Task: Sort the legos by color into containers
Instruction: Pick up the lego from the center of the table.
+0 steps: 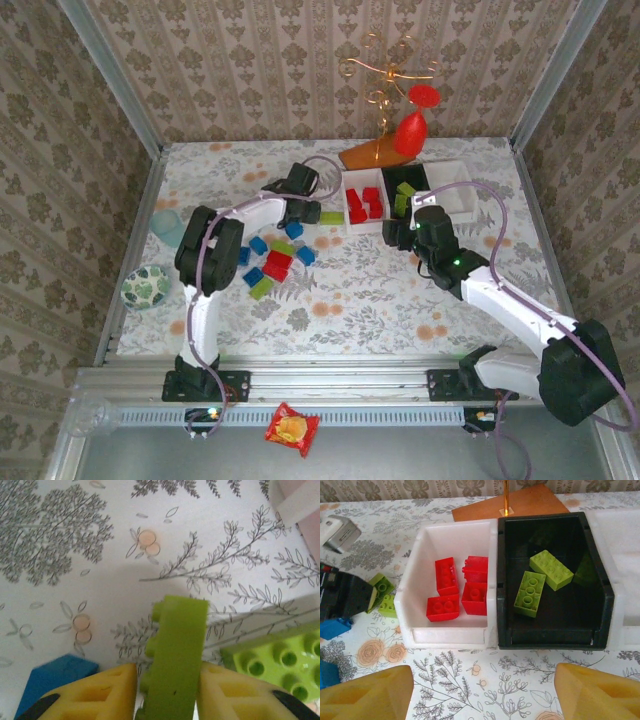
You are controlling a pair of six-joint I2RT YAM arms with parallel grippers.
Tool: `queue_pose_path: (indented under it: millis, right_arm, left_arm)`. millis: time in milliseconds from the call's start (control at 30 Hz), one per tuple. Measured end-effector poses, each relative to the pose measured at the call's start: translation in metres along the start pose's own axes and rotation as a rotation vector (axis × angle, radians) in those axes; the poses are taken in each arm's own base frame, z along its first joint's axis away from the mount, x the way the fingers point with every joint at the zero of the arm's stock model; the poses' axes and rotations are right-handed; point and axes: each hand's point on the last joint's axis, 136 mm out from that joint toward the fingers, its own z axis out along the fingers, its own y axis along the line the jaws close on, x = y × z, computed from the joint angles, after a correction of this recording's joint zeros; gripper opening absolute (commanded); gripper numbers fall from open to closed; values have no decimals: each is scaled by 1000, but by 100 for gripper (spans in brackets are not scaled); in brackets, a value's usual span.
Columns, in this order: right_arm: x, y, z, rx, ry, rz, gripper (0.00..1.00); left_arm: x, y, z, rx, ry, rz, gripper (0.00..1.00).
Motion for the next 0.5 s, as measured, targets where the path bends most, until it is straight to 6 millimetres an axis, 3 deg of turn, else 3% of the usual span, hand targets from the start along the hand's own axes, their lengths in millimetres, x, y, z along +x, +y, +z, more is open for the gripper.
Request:
queue_pose_path:
  millis: [133,333,400,500]
  right_arm:
    - [0,0,0,-2,2,0,76]
    - [3,-1,-2,3,14,-1,76]
    - [3,-4,-3,7,13,6,77]
    - [5,-14,-7,32,18,33,79]
  left_arm:
    - [3,0,11,15,16,-2,30]
    - [0,-1,10,33,13,4,22]
    - [-2,-3,6,40,0,6,21]
    - [-6,-14,-19,62,-47,23,21]
